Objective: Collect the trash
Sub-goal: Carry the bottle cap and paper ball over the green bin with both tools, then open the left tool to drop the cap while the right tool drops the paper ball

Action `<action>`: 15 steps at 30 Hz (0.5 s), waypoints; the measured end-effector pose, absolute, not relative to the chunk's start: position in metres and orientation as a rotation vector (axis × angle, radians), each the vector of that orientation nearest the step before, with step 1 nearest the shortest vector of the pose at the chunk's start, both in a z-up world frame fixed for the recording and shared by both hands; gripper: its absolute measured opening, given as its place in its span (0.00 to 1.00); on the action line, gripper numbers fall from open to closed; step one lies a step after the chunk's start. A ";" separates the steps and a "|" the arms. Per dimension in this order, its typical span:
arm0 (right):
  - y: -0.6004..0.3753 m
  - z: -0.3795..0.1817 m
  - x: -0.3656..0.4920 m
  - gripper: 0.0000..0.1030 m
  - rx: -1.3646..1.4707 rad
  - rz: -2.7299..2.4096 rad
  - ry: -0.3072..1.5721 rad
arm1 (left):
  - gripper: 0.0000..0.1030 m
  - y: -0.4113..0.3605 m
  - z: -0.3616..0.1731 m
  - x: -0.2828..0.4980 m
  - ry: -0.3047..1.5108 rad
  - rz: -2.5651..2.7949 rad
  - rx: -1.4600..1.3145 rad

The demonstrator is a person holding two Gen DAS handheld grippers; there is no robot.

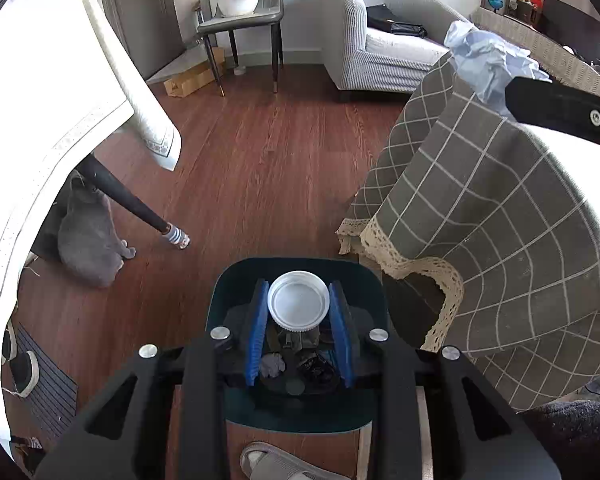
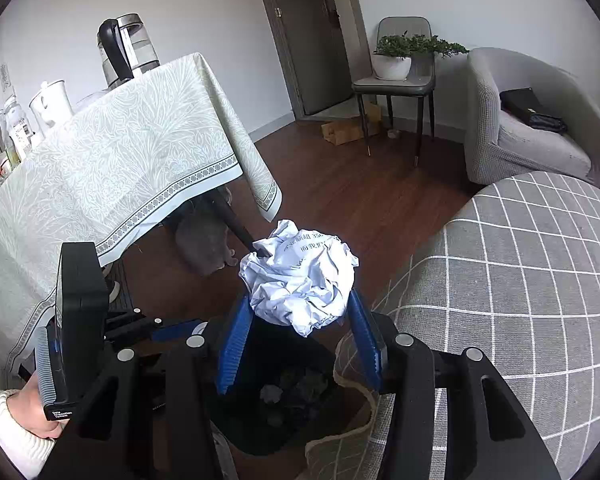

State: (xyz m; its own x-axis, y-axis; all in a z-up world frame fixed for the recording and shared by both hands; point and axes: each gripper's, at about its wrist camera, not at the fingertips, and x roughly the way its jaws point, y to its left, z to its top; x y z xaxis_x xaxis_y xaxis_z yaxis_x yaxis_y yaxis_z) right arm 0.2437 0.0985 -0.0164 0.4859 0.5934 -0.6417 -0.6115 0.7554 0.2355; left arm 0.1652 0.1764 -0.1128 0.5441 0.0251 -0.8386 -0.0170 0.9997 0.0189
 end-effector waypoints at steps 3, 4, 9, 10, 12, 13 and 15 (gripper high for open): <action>0.110 -0.022 0.245 0.48 -0.035 0.745 0.784 | 0.32 0.187 -0.125 0.166 1.047 0.031 -0.017; 0.113 -0.023 0.244 0.48 -0.038 0.750 0.787 | 0.32 0.190 -0.129 0.166 1.063 0.033 -0.020; 0.133 -0.031 0.247 0.48 -0.057 0.769 0.804 | 0.32 0.201 -0.143 0.161 1.102 0.045 -0.020; 0.136 -0.032 0.248 0.48 -0.061 0.773 0.809 | 0.32 0.207 -0.147 0.160 1.109 0.048 -0.024; 0.143 -0.036 0.249 0.48 -0.066 0.776 0.816 | 0.32 0.211 -0.152 0.160 1.128 0.049 -0.030; 0.146 -0.038 0.249 0.48 -0.068 0.778 0.820 | 0.32 0.213 -0.155 0.160 1.138 0.052 -0.028; 0.150 -0.041 0.250 0.48 -0.072 0.780 0.826 | 0.43 0.218 -0.159 0.159 1.144 0.065 -0.025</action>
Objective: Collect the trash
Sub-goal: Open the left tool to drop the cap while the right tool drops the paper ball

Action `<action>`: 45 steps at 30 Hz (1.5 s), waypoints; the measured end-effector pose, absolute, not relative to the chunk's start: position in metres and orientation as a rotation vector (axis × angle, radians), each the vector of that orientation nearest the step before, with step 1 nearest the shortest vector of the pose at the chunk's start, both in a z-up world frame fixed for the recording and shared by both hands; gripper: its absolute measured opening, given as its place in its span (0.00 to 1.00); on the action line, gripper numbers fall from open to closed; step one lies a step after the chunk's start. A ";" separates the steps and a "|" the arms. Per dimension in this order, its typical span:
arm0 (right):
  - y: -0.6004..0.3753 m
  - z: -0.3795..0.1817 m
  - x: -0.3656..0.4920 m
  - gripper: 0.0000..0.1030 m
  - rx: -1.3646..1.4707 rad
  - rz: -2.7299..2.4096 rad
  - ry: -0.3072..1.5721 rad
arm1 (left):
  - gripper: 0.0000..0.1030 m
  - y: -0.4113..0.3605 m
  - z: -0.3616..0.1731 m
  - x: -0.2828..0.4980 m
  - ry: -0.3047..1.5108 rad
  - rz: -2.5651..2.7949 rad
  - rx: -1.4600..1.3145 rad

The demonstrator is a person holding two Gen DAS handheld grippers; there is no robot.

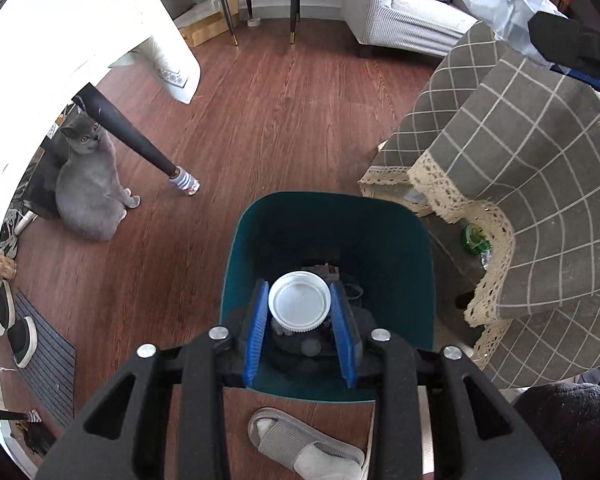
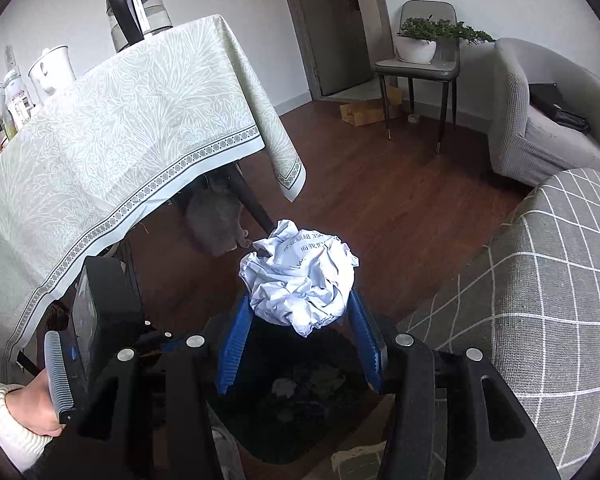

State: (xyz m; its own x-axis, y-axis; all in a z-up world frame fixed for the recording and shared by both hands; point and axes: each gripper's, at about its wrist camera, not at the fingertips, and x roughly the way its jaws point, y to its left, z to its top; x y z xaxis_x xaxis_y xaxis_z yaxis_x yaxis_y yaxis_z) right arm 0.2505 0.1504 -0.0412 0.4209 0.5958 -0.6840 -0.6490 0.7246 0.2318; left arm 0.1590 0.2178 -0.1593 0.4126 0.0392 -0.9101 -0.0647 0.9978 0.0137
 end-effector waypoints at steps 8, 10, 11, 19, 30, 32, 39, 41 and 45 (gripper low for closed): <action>0.168 -0.056 0.256 0.48 -0.075 0.795 0.861 | 0.56 0.240 -0.158 0.152 1.126 0.086 -0.045; 0.174 -0.061 0.256 0.48 -0.081 0.798 0.872 | 0.61 0.244 -0.154 0.149 1.111 0.086 -0.043; 0.177 -0.064 0.256 0.48 -0.086 0.799 0.877 | 0.63 0.246 -0.152 0.148 1.096 0.086 -0.040; 0.197 -0.086 0.258 0.48 -0.122 0.801 0.932 | 0.74 0.255 -0.128 0.143 1.011 0.069 -0.050; 0.218 -0.130 0.253 0.49 -0.220 0.778 1.053 | 0.56 0.259 -0.101 0.145 0.941 0.084 -0.070; 0.222 -0.139 0.250 0.50 -0.242 0.789 1.083 | 0.53 0.257 -0.094 0.143 0.923 0.078 -0.074; 0.223 -0.153 0.239 0.51 -0.331 0.791 1.113 | 0.45 0.250 -0.066 0.141 0.850 0.070 -0.097; 0.221 -0.154 0.237 0.52 -0.340 0.793 1.121 | 0.45 0.250 -0.061 0.142 0.839 0.071 -0.112; 0.218 -0.157 0.232 0.66 -0.376 0.800 1.128 | 0.44 0.247 -0.052 0.143 0.821 0.063 -0.123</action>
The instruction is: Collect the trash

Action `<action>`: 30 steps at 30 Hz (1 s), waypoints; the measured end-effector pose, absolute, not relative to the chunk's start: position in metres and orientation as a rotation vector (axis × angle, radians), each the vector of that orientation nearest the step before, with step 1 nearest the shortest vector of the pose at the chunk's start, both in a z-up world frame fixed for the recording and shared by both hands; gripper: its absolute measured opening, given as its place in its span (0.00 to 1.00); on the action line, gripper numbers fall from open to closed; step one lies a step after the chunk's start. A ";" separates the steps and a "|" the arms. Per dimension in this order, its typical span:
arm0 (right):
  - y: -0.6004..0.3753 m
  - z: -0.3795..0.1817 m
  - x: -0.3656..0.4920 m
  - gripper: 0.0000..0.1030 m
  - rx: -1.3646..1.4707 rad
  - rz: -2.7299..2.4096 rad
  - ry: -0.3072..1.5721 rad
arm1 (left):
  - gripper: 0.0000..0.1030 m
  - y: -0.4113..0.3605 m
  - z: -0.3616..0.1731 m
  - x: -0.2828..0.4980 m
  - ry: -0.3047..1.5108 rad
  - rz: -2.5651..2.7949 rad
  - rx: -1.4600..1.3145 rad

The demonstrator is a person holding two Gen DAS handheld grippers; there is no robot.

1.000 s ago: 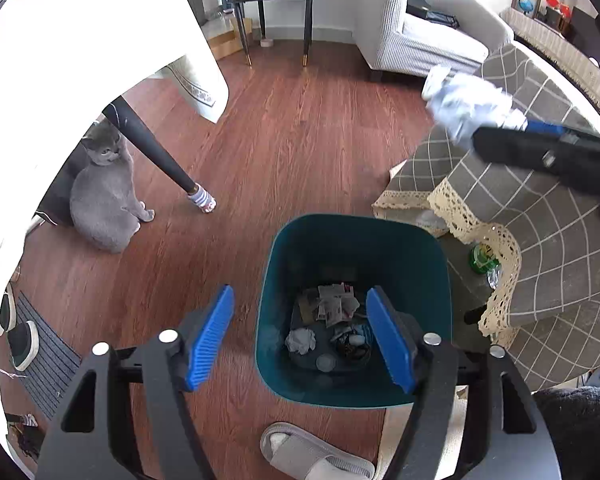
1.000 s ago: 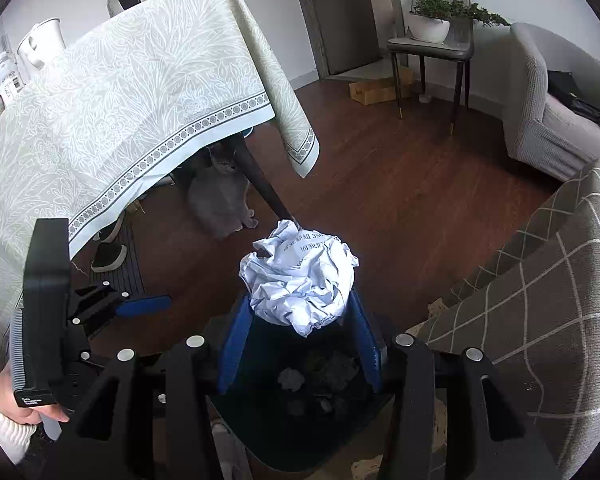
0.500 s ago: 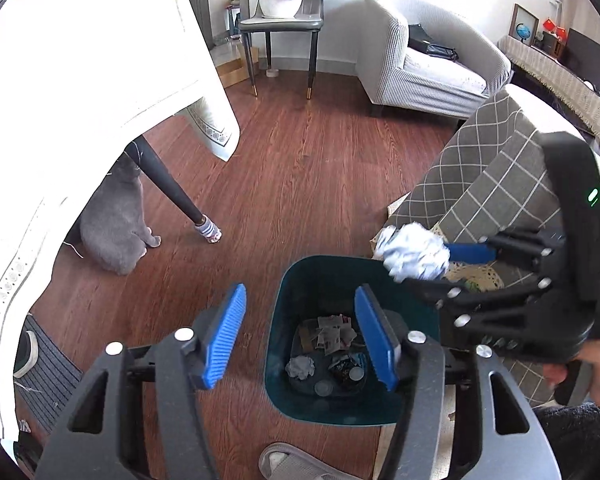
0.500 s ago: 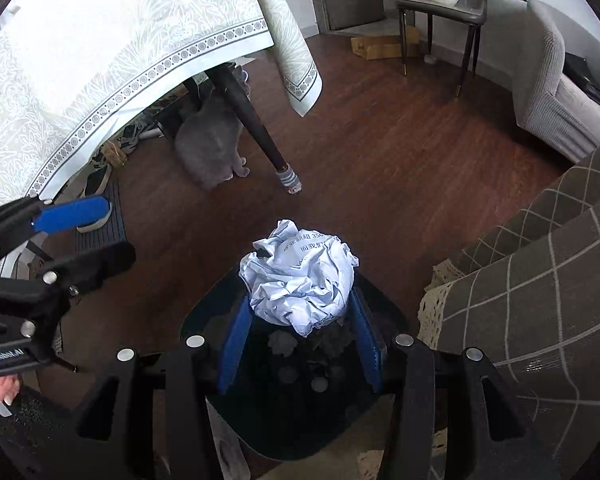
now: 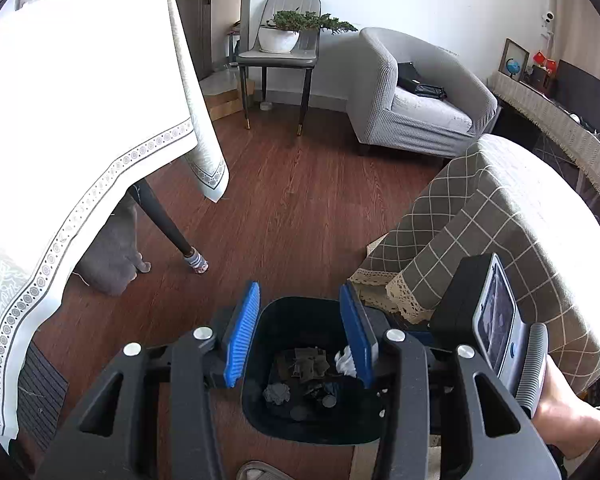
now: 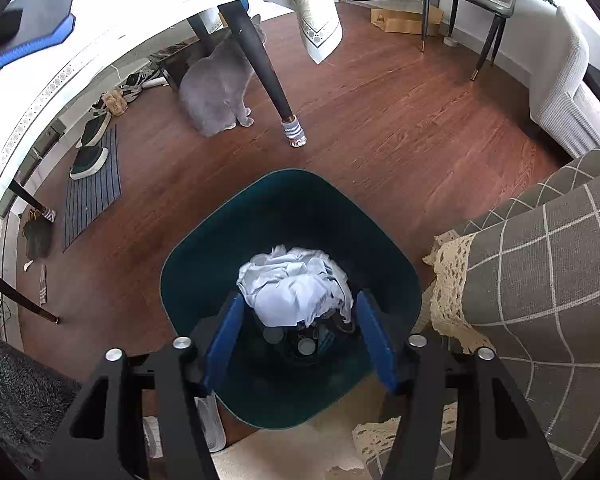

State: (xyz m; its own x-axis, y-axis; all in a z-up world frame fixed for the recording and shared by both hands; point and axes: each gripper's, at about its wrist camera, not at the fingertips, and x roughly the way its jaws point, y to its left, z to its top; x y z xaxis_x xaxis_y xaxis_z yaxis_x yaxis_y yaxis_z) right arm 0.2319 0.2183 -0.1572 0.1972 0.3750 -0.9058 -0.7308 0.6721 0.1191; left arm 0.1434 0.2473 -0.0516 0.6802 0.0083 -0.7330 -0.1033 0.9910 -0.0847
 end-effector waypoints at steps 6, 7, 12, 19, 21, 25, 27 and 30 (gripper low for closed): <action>0.209 -0.150 0.227 0.67 -0.370 0.811 1.111 | 0.44 0.235 -0.038 0.145 0.792 0.069 -0.110; 0.206 -0.147 0.226 0.67 -0.365 0.815 1.104 | 0.44 0.233 -0.035 0.144 0.784 0.068 -0.109; 0.196 -0.130 0.221 0.67 -0.340 0.829 1.065 | 0.44 0.220 -0.018 0.140 0.748 0.058 -0.098; 0.181 -0.088 0.209 0.66 -0.310 0.841 0.942 | 0.52 0.204 0.011 0.129 0.663 0.028 -0.090; 0.175 -0.076 0.209 0.63 -0.301 0.830 0.907 | 0.54 0.201 0.018 0.125 0.642 0.027 -0.093; 0.152 -0.052 0.207 0.61 -0.252 0.788 0.847 | 0.58 0.194 0.028 0.120 0.629 0.003 -0.111; 0.138 -0.040 0.206 0.59 -0.234 0.756 0.818 | 0.60 0.186 0.032 0.119 0.625 -0.003 -0.098; 0.114 -0.019 0.203 0.59 -0.199 0.705 0.774 | 0.72 0.171 0.036 0.113 0.614 -0.020 -0.091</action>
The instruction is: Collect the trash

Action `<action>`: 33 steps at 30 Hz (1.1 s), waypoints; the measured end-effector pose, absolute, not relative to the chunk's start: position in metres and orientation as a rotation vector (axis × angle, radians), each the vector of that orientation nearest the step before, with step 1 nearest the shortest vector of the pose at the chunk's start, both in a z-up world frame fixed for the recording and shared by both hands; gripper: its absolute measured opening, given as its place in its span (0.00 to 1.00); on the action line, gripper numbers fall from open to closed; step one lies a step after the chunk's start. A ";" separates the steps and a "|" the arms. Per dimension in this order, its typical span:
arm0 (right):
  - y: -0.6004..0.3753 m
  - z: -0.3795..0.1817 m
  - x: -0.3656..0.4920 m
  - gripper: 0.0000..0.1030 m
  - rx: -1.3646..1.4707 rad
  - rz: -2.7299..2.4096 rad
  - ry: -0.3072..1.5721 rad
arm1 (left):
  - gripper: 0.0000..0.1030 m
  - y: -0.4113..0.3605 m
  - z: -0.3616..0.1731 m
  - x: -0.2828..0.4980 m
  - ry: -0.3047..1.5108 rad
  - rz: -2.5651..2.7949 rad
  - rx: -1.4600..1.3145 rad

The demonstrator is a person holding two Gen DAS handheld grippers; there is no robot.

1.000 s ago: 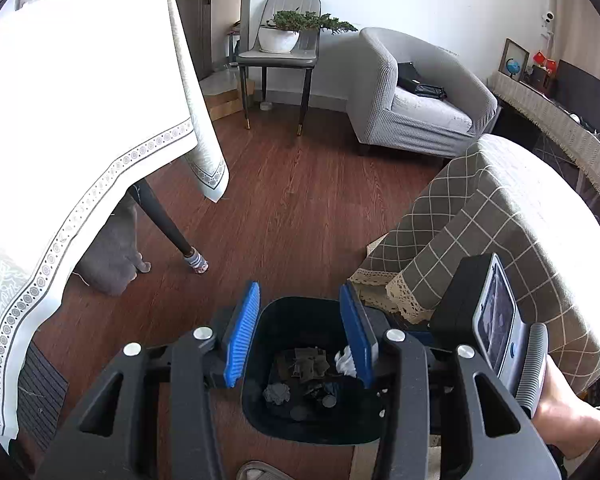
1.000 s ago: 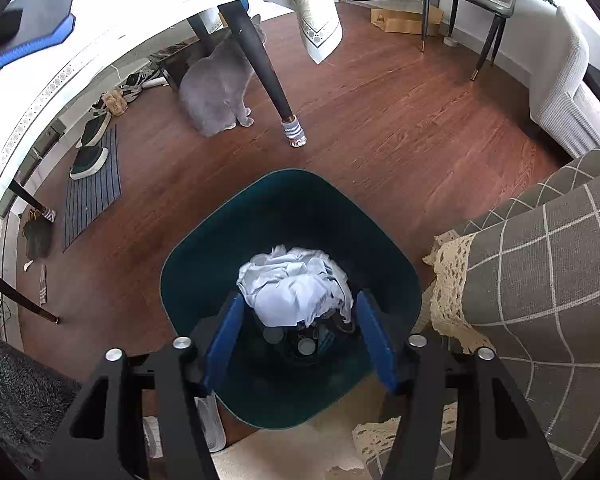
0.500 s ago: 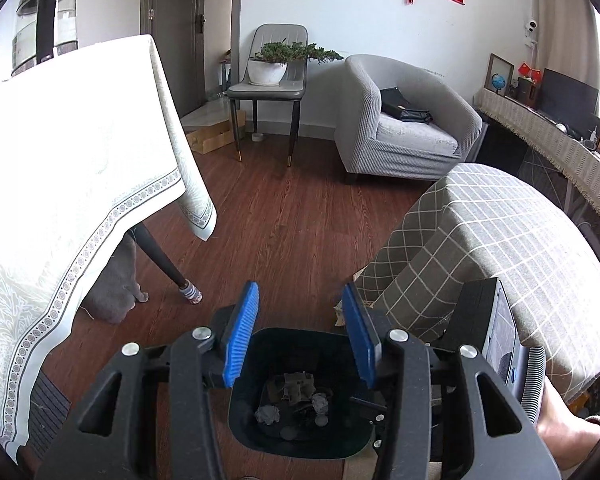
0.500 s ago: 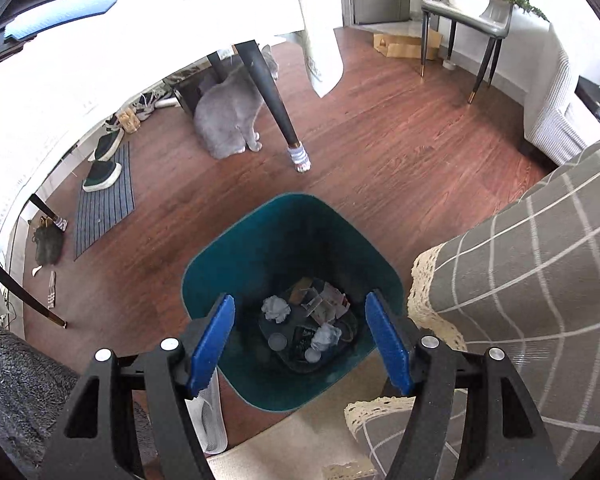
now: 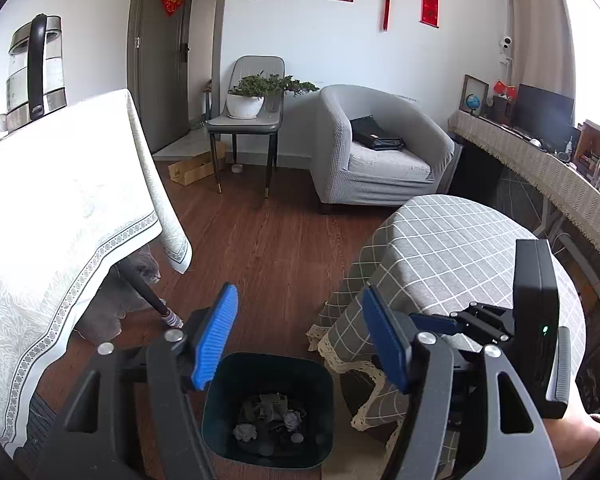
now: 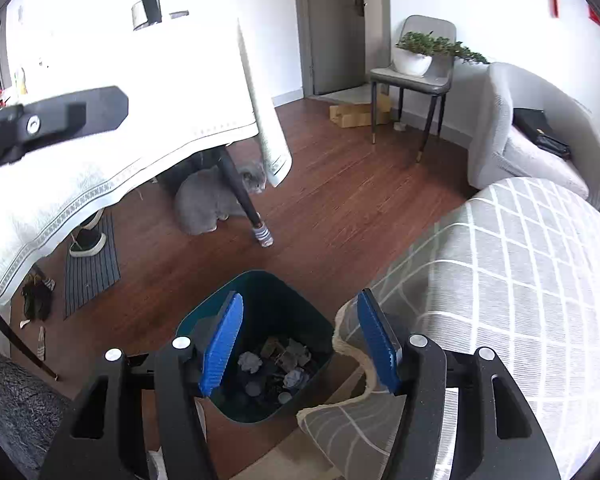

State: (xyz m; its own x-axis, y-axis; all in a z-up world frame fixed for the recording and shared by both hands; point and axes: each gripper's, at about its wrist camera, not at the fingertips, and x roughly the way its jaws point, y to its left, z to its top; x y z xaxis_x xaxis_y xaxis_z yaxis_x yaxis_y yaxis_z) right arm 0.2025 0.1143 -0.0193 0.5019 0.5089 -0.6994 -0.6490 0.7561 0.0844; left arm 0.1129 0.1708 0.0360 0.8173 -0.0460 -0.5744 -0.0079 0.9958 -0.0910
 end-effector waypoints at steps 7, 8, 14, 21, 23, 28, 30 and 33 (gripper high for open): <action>0.050 0.012 0.183 0.56 -0.139 0.584 0.704 | 0.86 0.148 0.025 0.080 0.637 0.006 -0.064; 0.040 0.015 0.179 0.56 -0.125 0.569 0.701 | 0.87 0.148 0.025 0.074 0.635 0.010 -0.071; -0.015 0.038 0.148 0.56 -0.077 0.470 0.655 | 0.95 0.133 0.028 0.047 0.592 0.111 -0.012; -0.070 0.040 0.121 0.64 -0.044 0.360 0.647 | 0.97 0.125 0.020 0.029 0.583 0.098 0.020; -0.084 0.037 0.113 0.66 -0.028 0.334 0.651 | 0.97 0.122 0.015 0.026 0.582 0.086 0.016; -0.114 0.030 0.094 0.76 0.004 0.276 0.657 | 0.97 0.114 0.005 0.018 0.581 0.083 0.021; -0.121 0.029 0.087 0.81 0.001 0.256 0.659 | 0.97 0.112 0.000 0.016 0.589 0.074 0.014; -0.130 0.028 0.077 0.87 0.008 0.239 0.660 | 0.97 0.110 -0.006 0.016 0.601 0.084 0.020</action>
